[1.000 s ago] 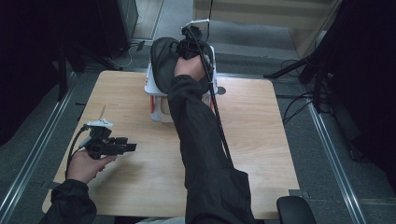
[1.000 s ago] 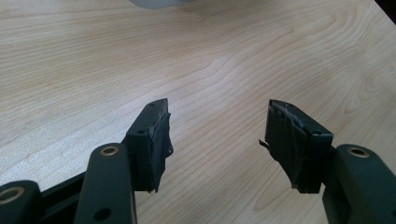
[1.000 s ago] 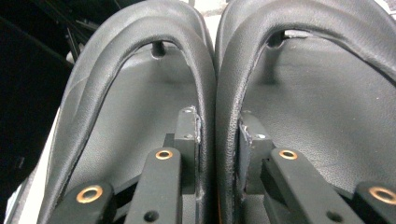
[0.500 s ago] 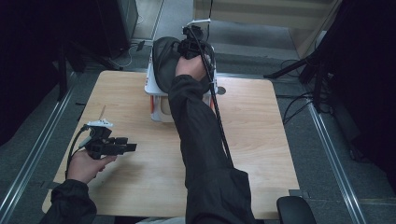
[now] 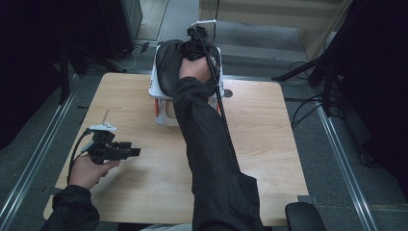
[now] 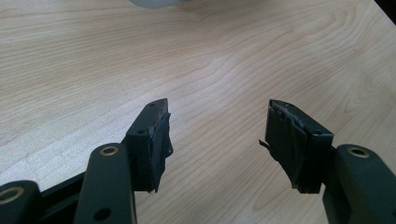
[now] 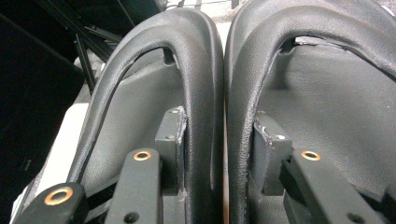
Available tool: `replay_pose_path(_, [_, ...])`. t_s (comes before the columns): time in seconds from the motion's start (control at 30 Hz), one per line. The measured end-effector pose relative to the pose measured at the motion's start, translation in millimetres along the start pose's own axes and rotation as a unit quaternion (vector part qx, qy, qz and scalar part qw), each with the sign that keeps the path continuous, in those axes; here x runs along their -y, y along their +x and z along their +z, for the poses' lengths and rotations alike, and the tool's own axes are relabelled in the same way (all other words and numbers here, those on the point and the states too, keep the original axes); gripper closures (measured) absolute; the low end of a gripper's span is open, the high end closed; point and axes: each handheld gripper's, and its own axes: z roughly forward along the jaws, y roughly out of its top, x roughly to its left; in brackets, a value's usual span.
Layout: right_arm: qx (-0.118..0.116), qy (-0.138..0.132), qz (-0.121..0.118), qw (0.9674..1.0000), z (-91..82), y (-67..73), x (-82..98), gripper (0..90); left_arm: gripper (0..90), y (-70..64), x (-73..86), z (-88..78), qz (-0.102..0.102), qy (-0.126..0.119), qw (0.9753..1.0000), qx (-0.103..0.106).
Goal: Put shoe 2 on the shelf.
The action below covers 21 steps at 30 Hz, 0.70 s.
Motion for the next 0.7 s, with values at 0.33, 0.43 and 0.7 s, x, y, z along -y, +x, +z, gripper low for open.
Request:
replay_pose_path(0.33, [-0.016, 0.011, -0.005, 0.9998, -1.4, -1.6, -1.7, 53.6, 40.5, 0.2, -0.3, 0.3, 0.001, 0.001, 1.0000, 0.001])
replay_pose_path(0.43, [-0.021, 0.019, -0.014, 0.9995, -2.6, -2.4, -1.8, 51.3, 40.6, 0.3, -0.6, 0.5, 0.000, 0.001, 1.0000, 0.001])
replay_pose_path(0.7, [-0.034, 0.026, -0.030, 0.9986, -14.9, -6.8, -5.7, 49.8, 40.5, -0.4, -2.0, 2.4, 0.002, 0.003, 1.0000, 0.001])
